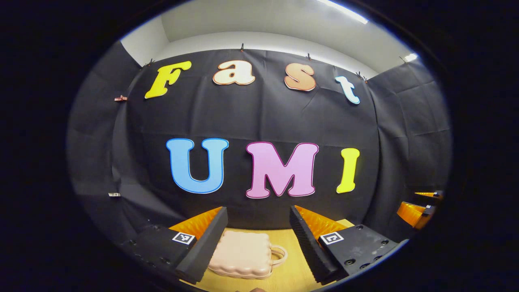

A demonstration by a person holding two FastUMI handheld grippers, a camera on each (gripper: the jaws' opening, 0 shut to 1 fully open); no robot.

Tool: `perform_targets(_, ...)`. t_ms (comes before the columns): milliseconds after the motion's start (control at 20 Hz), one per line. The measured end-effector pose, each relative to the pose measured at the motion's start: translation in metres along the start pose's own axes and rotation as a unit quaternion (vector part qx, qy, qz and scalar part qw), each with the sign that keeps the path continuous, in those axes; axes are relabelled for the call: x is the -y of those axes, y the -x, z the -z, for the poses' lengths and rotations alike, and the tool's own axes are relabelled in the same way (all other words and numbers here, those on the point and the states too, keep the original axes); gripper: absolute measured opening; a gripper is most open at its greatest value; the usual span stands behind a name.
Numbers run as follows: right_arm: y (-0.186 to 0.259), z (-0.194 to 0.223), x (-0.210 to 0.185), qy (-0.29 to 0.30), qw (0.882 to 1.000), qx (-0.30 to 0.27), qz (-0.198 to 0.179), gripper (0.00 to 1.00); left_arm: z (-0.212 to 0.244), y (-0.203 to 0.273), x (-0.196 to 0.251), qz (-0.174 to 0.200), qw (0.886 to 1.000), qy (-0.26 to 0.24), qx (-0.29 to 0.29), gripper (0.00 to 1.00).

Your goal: First open the suitcase, pack the skin care products into it, and then close the suitcase.

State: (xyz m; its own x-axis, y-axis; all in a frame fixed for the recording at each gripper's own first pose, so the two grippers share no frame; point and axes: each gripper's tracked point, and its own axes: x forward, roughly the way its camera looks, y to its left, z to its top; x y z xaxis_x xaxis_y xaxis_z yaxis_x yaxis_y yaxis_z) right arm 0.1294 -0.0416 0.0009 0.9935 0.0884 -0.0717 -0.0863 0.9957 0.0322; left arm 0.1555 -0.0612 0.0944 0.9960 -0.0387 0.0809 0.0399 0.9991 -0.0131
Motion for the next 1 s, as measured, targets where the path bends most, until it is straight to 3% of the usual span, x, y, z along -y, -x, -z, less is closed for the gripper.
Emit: perform_targets(1000,-0.016,0.014,-0.013,-0.002,1.000,-0.019,0.016,0.97,0.022,-0.009,-0.017,-0.005,1.000,-0.029,-0.009,0.96)
